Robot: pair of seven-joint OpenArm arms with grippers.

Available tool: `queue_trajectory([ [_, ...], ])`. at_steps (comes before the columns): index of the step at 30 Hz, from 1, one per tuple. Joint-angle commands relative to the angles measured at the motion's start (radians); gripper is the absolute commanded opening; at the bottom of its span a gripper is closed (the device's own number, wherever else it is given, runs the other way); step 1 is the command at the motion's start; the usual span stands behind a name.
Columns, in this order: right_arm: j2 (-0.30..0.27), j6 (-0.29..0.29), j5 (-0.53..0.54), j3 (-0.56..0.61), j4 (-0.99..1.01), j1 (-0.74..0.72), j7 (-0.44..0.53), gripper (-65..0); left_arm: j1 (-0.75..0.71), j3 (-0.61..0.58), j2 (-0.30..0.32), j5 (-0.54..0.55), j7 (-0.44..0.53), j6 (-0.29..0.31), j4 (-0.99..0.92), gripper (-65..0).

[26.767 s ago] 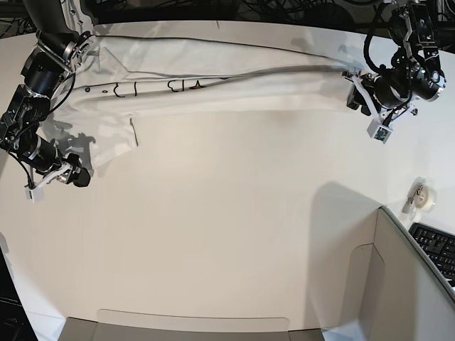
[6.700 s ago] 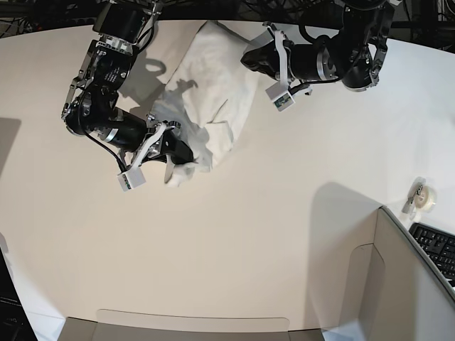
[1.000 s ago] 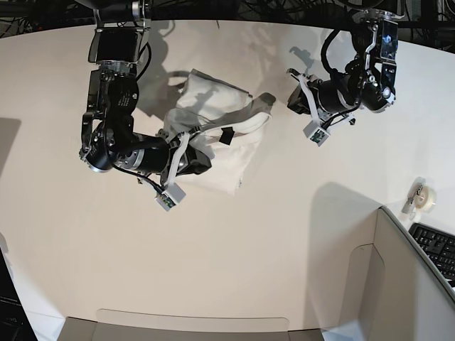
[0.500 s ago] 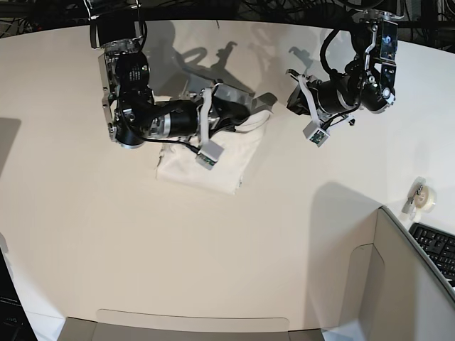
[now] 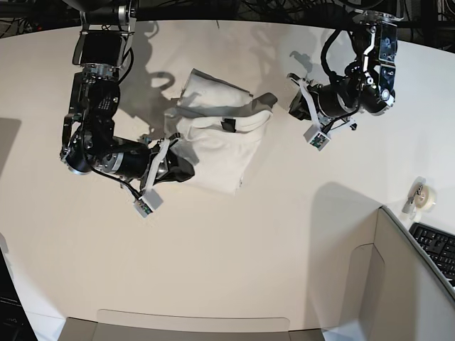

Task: Layout the t-shirt on the table in an organized manner, then fold the t-shirt properly
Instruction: 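Pull the bundle's edge with the right gripper to flatten it, then press the bundle's loose fold down with the left gripper beside the right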

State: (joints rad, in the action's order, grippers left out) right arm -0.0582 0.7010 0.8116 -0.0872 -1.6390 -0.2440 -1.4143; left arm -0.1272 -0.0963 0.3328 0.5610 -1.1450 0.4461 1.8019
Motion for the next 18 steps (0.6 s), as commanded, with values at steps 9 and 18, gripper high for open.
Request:
queue_trajectory([
  [9, -0.022, -0.003, -0.014, 0.192, -0.019, 0.12, 0.018, -65.0, 0.014, 0.003, 0.01, 0.009, 0.012, 0.004, 0.014, -63.2],
  [18, -0.131, -0.003, 0.205, 0.292, -0.02, 0.176, 0.018, -65.0, 0.018, 0.003, 0.01, 0.008, 0.015, 0.004, -0.044, -63.2],
])
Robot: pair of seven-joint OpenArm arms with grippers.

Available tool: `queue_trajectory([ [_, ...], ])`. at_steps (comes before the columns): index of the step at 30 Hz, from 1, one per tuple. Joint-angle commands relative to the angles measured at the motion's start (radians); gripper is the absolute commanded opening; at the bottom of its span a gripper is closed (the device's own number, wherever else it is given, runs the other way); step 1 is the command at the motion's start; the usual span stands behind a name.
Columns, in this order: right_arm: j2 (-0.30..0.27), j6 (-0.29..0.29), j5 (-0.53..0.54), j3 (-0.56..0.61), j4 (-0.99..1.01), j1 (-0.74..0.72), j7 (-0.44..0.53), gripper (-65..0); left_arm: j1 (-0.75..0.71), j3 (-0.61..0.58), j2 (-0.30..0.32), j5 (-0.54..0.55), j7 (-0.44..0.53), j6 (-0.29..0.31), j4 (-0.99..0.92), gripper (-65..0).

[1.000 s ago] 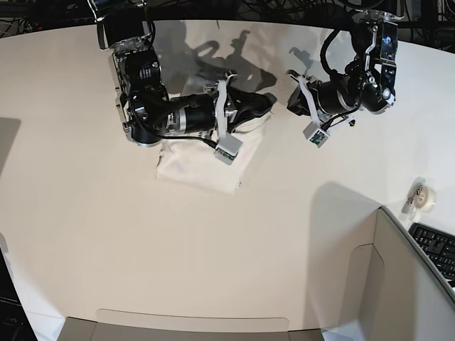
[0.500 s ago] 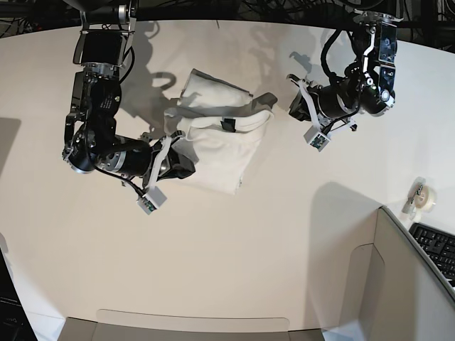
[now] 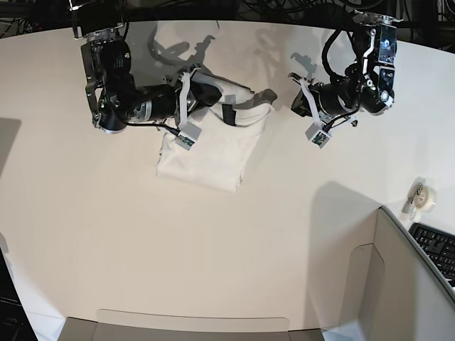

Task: Layout the t-shirt on the table in an organized manner, then fold the t-shirt properly
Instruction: 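Press the bundle's loose fold down with the left gripper beside the right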

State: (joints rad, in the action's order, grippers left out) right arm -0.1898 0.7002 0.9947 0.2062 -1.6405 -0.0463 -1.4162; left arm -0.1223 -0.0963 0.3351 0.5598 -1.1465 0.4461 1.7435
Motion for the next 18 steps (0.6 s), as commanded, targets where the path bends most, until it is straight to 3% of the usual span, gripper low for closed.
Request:
queue_trajectory([
  [1, -0.007, -0.002, 0.053, -0.003, -0.019, -0.023, 0.02, -65.0, 0.013, 0.003, 0.008, 0.009, 0.024, 0.004, 0.009, -63.2],
  [6, -0.012, -0.002, 0.221, 0.002, -0.02, -0.025, 0.02, -65.0, 0.011, 0.003, 0.008, 0.01, 0.049, 0.004, 0.005, -63.2],
  [11, 0.016, -0.002, 0.263, -0.003, -0.04, -0.059, 0.02, -65.0, 0.013, 0.003, 0.008, 0.01, 0.049, 0.004, 0.005, -63.2],
  [14, 0.034, -0.002, 0.235, -0.026, -0.036, -0.111, 0.02, -65.0, 0.013, 0.008, 0.008, 0.01, 0.052, 0.004, 0.011, -63.3],
  [18, 0.043, -0.002, 0.048, -0.078, -0.034, -0.209, 0.058, -65.0, 0.005, 0.016, 0.008, 0.01, 0.109, 0.004, 0.097, -63.7],
])
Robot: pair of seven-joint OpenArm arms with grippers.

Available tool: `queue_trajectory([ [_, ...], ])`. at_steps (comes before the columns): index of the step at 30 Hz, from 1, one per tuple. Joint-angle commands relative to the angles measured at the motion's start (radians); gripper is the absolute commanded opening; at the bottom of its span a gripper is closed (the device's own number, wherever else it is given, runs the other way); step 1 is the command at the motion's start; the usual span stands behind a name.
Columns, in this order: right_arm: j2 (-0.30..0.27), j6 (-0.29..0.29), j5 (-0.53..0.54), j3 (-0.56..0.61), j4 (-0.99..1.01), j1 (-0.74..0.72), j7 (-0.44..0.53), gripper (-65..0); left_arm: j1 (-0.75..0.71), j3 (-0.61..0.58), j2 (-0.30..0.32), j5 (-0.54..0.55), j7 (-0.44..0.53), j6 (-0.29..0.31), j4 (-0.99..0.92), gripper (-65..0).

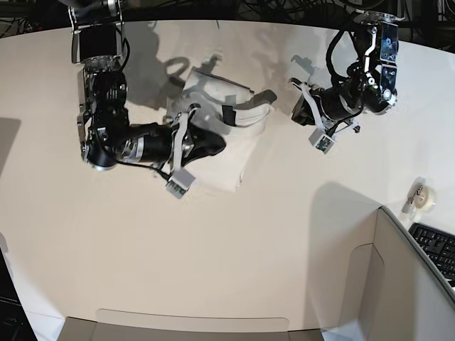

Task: Layout the t-shirt on the table in an organized manner, then fold the t-shirt properly
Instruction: 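Press the bundle's loose fold down with the left gripper beside the right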

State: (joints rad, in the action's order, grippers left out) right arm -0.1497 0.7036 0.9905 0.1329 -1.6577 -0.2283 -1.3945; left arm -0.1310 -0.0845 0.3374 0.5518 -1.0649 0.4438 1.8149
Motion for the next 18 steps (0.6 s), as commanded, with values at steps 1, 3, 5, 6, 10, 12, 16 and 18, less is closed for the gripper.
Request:
queue_trajectory([
  [1, 0.003, -0.005, -0.005, -0.005, -0.017, -0.053, 0.068, -65.0, 0.008, 0.004, 0.006, 0.018, 0.03, 0.006, 0.056, -64.4],
  [3, 0.005, -0.005, -0.1, -0.005, -0.017, -0.098, 0.128, -65.0, -0.009, 0.004, 0.006, 0.02, 0.03, 0.006, 0.121, -65.0],
  [5, 0.012, -0.005, -0.192, -0.002, -0.016, -0.127, 0.18, -65.0, -0.011, 0.004, 0.001, 0.021, 0.03, 0.006, 0.185, -65.0],
  [6, 0.02, -0.005, -0.23, -0.003, -0.014, -0.142, 0.189, -65.0, -0.009, 0.004, -0.011, 0.021, 0.03, 0.006, 0.207, -65.0],
  [10, 0.071, -0.005, -0.37, 0.004, 0.064, -0.197, 0.189, -65.0, -0.006, -0.007, -0.051, 0.024, 0.03, 0.008, 0.257, -65.0],
  [12, 0.112, -0.005, -0.439, 0.006, 0.153, -0.227, 0.189, -65.0, -0.006, -0.031, -0.076, 0.024, 0.028, 0.008, 0.254, -65.0],
  [16, 0.177, -0.005, -0.52, 0.006, 0.34, -0.29, 0.194, -65.0, -0.006, -0.153, -0.087, 0.024, 0.028, 0.01, 0.251, -65.0],
  [18, 0.203, -0.005, -0.532, 0.006, 0.411, -0.317, 0.194, -65.0, -0.006, -0.226, -0.088, 0.024, 0.027, 0.01, 0.247, -65.0],
])
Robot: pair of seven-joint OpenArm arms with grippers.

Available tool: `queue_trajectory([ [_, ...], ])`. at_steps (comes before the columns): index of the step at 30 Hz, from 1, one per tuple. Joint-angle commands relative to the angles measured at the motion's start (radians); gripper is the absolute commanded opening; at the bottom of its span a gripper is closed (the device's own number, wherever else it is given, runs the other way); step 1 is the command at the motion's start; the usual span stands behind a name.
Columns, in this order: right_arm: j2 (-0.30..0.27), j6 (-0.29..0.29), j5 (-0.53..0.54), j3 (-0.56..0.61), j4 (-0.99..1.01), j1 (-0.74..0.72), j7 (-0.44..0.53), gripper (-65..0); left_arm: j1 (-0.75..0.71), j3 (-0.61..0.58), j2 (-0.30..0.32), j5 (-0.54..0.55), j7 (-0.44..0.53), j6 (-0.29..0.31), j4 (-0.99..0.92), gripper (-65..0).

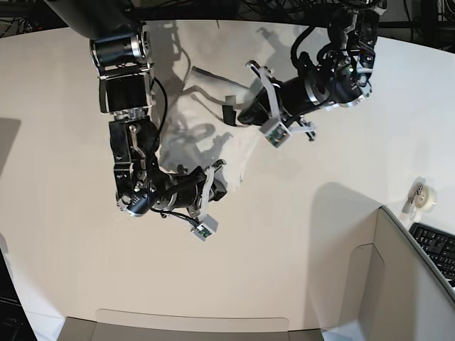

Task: Layout the t-shirt on the table in an organized manner, then fold the t-shirt properly
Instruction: 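Press the bundle's loose fold down with the left gripper beside the right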

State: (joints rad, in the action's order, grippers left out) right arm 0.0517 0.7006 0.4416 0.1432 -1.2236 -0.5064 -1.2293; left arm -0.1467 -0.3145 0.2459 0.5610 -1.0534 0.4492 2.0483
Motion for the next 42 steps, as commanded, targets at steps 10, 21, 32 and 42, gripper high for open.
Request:
queue_trajectory([
  [10, 0.033, -0.002, 0.015, -0.003, 0.067, -0.076, 0.036, -65.0, 0.005, -0.124, -0.066, 0.014, 0.015, 0.004, -0.096, -65.0],
  [21, -0.006, -0.002, -0.008, 0.114, 0.173, -0.027, 0.078, -65.0, 0.009, -0.117, -0.024, 0.009, 0.015, 0.003, -0.265, -65.0],
  [32, -0.16, -0.002, 0.0, 0.108, -0.003, 0.056, 0.015, -65.0, 0.074, -0.101, 0.125, 0.008, 0.015, 0.0, -0.309, -65.0],
  [42, -0.227, -0.002, 0.059, 0.108, -0.276, 0.174, -0.114, -65.0, 0.167, -0.045, 0.119, 0.009, 0.015, 0.0, -0.386, -65.0],
])
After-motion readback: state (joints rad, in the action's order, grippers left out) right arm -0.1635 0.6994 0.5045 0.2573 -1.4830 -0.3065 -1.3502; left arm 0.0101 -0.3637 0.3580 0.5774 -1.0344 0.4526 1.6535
